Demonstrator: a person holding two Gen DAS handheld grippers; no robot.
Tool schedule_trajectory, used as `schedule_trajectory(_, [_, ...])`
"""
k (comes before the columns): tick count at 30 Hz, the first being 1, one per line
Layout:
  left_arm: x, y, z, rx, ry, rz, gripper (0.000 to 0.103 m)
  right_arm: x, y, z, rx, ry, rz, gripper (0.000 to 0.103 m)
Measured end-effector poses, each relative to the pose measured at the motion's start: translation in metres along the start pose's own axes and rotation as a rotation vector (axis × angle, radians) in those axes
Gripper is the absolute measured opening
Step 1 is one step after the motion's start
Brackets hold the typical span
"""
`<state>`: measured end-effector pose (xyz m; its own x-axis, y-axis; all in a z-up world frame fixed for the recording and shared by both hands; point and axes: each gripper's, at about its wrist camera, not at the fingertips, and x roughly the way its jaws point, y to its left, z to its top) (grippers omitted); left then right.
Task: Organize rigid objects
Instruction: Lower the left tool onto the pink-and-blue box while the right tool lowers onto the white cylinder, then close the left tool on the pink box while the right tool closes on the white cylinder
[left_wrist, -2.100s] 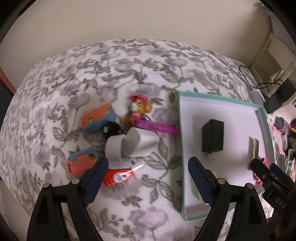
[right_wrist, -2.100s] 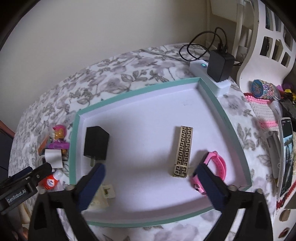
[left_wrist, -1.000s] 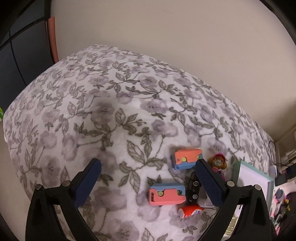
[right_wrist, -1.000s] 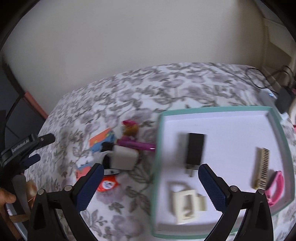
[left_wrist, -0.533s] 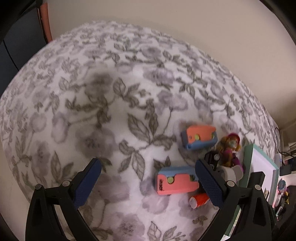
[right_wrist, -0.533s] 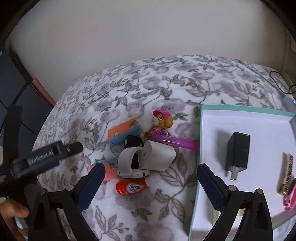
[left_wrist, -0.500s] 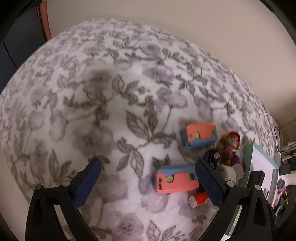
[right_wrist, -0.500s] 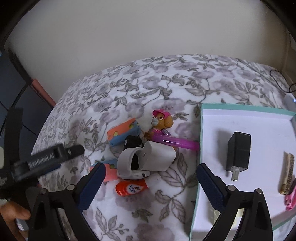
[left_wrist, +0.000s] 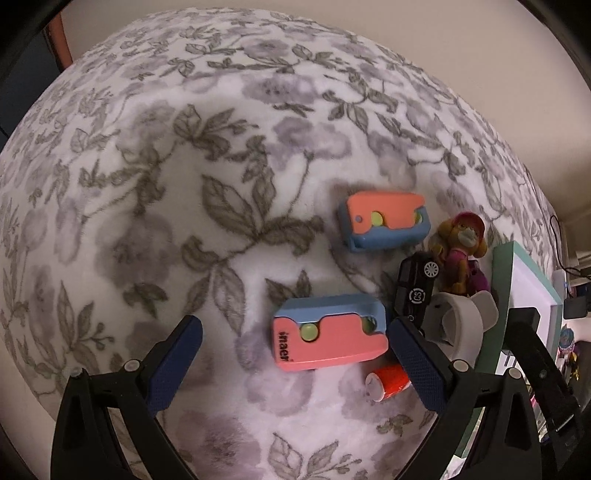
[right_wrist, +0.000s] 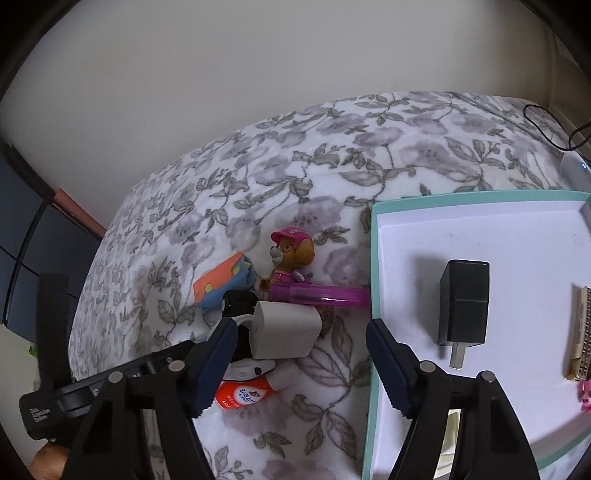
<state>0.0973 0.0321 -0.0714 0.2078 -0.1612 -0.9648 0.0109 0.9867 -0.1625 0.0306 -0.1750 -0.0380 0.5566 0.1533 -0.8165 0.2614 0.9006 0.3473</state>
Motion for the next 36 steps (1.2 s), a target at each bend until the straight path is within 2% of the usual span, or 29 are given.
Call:
schedule_trajectory(9, [0.026,-0.015,-0.007,0.05,0.051,0.039,0.101,0.001,-0.001,-0.001,0.006,0.006,0.006,0.074])
schedule_trajectory(13, [0.024,-0.008,-0.008,0.044,0.032,0.067,0.101,0.005,-0.001,-0.001,0.017,0.017,0.029,0.068])
schedule_trajectory(16, [0.019,0.002,-0.007,0.023,0.015,0.095,0.101,0.009,-0.001,-0.001,0.029,0.027,0.043,0.067])
schedule_trajectory(23, [0.018,0.009,-0.005,-0.035,0.029,0.055,0.101,0.021,-0.002,-0.001,0.05,0.052,0.064,0.061])
schedule_trajectory(29, [0.022,0.015,-0.006,-0.034,0.034,0.035,0.1,0.034,-0.005,-0.001,0.074,0.074,0.081,0.054])
schedule_trajectory(36, [0.022,0.009,-0.006,-0.026,0.037,0.024,0.096,0.045,-0.007,-0.001,0.11,0.075,0.108,0.054])
